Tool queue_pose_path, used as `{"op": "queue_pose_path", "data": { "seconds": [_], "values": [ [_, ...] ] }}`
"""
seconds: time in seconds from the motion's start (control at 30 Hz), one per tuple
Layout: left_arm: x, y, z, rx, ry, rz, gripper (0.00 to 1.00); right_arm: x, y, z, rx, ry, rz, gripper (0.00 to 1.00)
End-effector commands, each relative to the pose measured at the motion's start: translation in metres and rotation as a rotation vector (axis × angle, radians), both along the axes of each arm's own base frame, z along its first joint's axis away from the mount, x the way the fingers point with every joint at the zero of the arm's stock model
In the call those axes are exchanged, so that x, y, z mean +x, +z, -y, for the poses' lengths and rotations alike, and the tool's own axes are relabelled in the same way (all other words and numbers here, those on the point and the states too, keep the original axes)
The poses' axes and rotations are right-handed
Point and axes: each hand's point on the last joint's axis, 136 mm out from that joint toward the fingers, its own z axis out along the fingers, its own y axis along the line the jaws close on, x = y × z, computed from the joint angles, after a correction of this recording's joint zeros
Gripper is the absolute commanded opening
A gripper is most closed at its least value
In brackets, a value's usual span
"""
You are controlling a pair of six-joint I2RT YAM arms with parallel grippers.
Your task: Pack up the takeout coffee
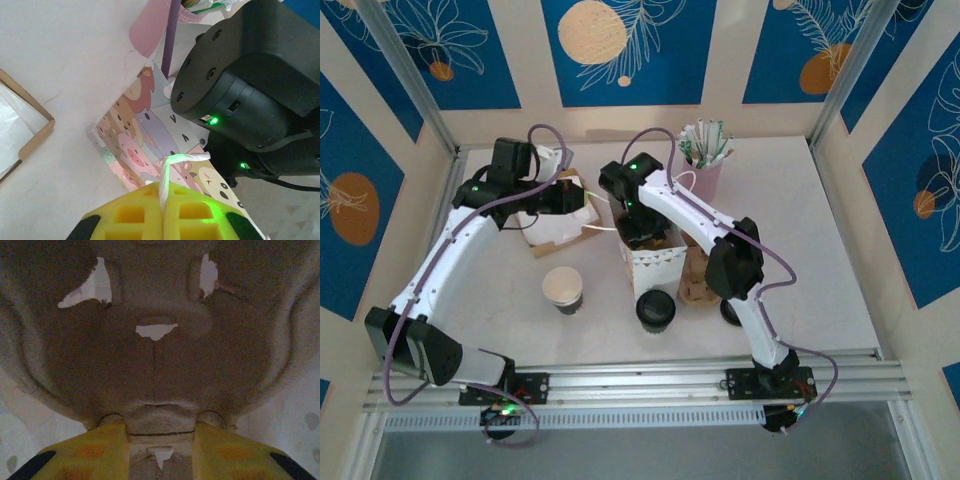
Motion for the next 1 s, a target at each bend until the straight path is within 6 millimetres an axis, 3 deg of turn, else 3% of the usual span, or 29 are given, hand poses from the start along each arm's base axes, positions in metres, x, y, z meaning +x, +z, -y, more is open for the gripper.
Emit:
{"op": "queue_pose_path", "data": {
  "seconds": [0.0, 0.7, 0.97],
  "values": [
    [0.0000, 0.0036, -0.0078, 0.011, 0.016, 0.024, 0.00, -0.0091, -0.0080, 0.0075, -0.027, -0.012, -0.048, 0.36],
    [0.0033, 0.0029, -0.0135, 0.022, 0.044, 0.035, 0.00, -0.0020, -0.0046, 0.0108, 0.021, -0.031, 0.001, 0.39],
    [0.0050, 0.0075, -0.0132, 0.014, 0.049, 0.050, 0.00, -0.0047, -0.0065, 0.0096, 0.029, -0.030, -0.008, 0.46]
  ]
}}
